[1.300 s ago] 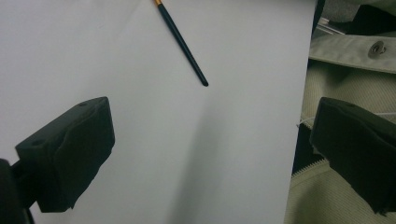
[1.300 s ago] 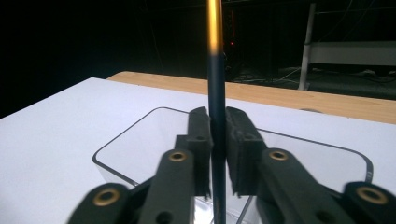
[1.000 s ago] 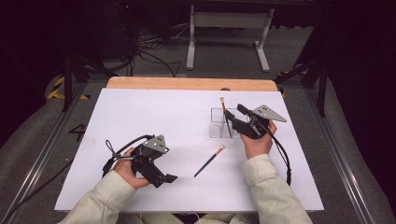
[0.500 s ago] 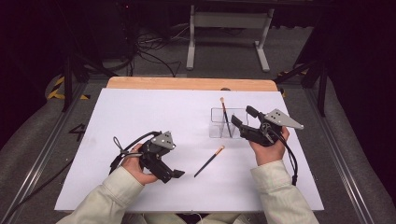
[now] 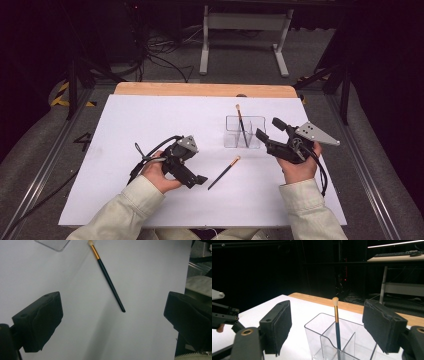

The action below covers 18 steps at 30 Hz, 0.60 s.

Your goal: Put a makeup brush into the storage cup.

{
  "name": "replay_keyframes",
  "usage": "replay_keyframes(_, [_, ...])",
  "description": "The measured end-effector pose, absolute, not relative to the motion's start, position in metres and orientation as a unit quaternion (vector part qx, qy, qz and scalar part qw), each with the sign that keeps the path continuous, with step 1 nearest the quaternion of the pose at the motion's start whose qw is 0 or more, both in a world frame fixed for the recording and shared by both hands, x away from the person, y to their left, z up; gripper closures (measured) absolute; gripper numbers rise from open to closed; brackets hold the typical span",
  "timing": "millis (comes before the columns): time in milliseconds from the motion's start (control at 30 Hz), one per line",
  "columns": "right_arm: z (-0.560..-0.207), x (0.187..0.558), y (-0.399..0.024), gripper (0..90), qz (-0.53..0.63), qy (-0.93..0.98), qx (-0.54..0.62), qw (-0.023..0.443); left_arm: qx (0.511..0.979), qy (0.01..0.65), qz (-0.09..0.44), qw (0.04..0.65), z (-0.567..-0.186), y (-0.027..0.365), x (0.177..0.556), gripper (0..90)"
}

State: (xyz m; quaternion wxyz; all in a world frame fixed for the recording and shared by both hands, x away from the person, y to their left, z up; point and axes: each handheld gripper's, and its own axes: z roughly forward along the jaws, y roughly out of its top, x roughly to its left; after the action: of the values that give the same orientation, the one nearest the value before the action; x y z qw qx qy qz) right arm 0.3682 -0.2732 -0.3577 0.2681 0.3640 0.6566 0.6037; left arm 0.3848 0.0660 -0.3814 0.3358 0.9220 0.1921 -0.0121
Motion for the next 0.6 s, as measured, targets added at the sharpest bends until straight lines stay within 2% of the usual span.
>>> replay_keyframes(300, [-0.357,0.36,-0.28,15.2,0.597,0.659,0.369,0.27,0.915,0.228,-0.035,0.33,-0.391,0.054,0.397,4.9])
replay_keyframes(467, [-0.357,0.355,-0.287,4.6,0.59,0.646,0.381,0.299,0.915,0.235,-0.037,0.325,-0.393,0.047,0.399,7.3])
replay_keyframes(600, [-0.359,0.353,-0.292,0.1,0.572,0.65,0.397,0.304,0.917,0.237,-0.045,0.318,-0.396,0.041,0.402,8.0])
